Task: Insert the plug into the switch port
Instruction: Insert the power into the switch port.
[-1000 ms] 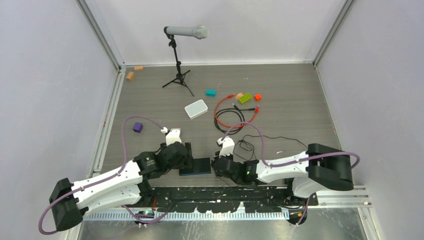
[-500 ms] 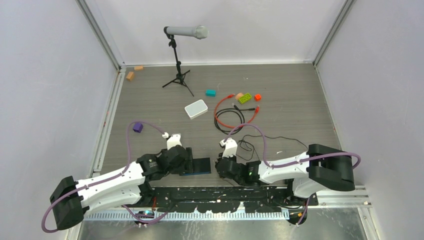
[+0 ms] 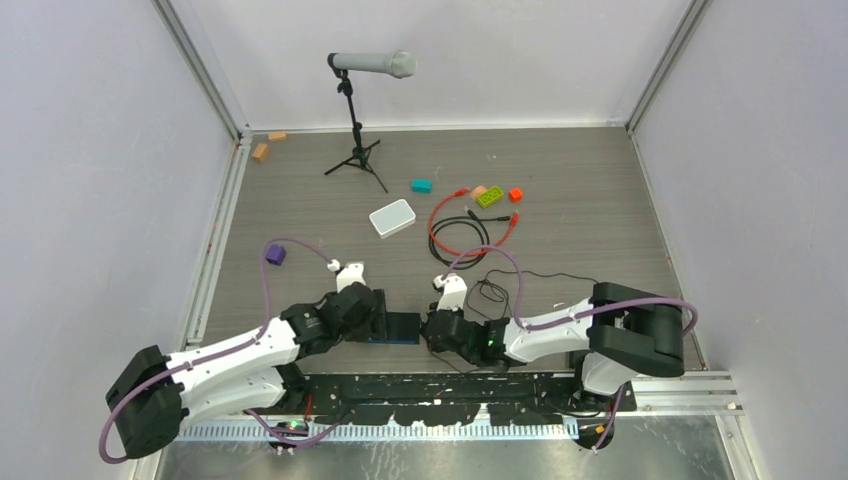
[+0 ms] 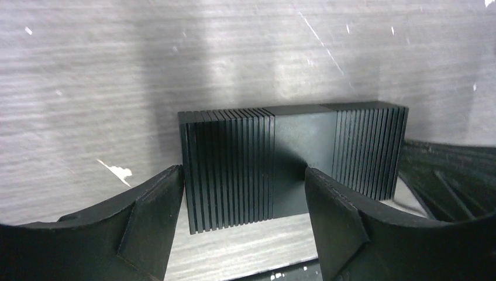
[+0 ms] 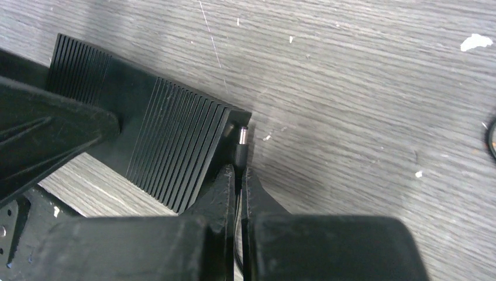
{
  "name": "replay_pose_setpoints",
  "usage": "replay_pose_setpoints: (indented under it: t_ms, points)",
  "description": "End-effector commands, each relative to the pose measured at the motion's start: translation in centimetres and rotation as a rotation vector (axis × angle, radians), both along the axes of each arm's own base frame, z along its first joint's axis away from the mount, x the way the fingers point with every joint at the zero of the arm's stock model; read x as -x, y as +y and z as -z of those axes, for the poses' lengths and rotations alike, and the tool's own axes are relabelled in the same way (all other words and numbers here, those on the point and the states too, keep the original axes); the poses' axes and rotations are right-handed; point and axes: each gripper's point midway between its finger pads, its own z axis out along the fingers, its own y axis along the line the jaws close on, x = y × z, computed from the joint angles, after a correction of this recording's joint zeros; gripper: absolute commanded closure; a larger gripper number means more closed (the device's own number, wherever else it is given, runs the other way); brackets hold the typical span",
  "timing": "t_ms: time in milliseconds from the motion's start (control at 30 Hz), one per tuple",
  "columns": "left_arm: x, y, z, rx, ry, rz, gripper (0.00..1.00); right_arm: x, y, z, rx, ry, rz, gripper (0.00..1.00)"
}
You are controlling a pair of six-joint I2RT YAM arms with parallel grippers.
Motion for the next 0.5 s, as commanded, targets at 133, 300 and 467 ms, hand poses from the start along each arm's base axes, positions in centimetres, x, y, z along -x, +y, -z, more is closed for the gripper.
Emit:
replay_pose_setpoints:
  t_ms: [133,300,467]
  points:
    - [-4.6,-0.6,-1.4,-0.044,-0.075,0.021,0.25,-1.7,4.1,-3.2,-0.113,-0.032,-0.001,1.00]
    - [-6.3,0.4,-1.6,-0.105,-0.111,-0.017,0.20,-2.2,1.5,-2.8,-0.078,-0.052,0.020,0.99]
    - [-8.3,0.4,-2.2,-0.123,-0.140,-0.011,0.18,-1.3,-1.4,-3.0,-0.019,-0.062,-0.009,1.00]
